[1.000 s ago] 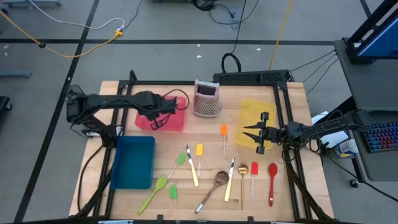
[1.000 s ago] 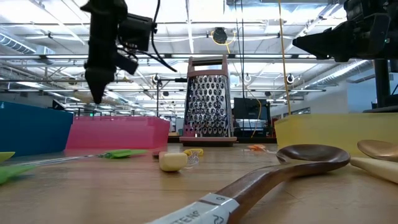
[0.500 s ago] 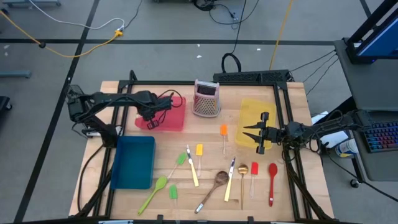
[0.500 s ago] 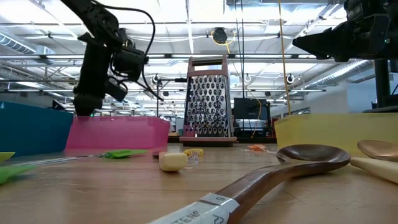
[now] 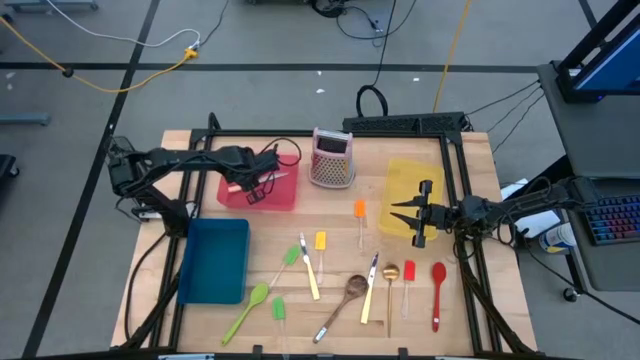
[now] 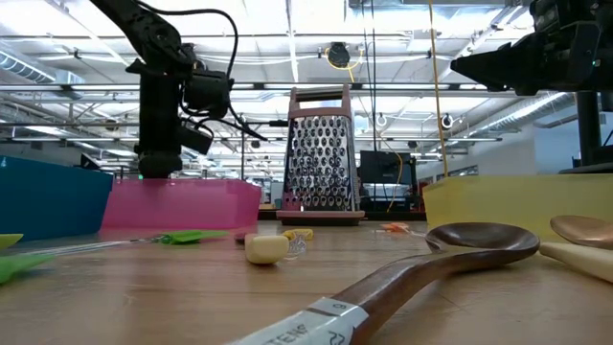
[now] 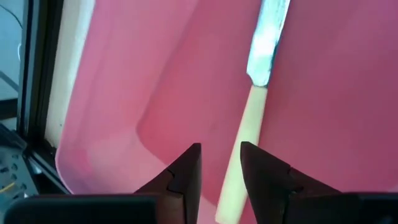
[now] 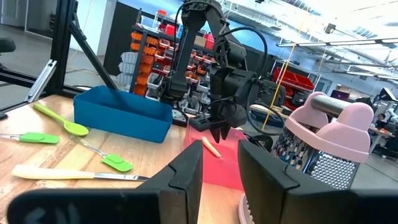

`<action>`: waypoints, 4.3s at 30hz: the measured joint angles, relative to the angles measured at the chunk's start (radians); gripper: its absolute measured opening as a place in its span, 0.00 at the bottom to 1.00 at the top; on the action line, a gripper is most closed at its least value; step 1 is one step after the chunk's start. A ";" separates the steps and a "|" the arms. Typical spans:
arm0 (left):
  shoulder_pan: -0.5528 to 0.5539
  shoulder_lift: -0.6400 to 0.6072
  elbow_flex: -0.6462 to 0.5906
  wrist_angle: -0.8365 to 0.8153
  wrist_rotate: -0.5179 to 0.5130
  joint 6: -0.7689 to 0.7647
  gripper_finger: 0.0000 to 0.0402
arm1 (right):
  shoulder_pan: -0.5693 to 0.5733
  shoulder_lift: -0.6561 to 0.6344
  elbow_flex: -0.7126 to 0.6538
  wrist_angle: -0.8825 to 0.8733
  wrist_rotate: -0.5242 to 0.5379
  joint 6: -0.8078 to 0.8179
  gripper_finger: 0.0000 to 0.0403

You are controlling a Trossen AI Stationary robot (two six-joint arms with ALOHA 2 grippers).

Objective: Pick & Place Kitchen Items
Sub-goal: Put the yellow knife into the red bin

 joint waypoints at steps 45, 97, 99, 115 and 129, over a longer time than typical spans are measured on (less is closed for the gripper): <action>-0.371 0.002 0.423 -0.147 0.221 -0.771 0.29 | 0.000 0.000 0.000 0.003 0.000 -0.015 0.23; -0.790 0.387 0.423 0.345 0.388 -1.663 0.29 | -0.247 0.123 0.003 0.338 -0.315 -0.236 0.23; -0.809 0.414 0.423 0.347 0.388 -1.711 0.29 | -0.247 0.125 0.003 0.308 -0.315 -0.226 0.23; -0.842 0.451 0.423 0.389 0.277 -1.870 0.29 | -0.246 0.141 0.004 0.238 -0.317 -0.155 0.23; -0.820 0.456 0.423 0.367 0.235 -1.893 0.29 | -0.246 0.161 0.004 0.238 -0.317 -0.155 0.23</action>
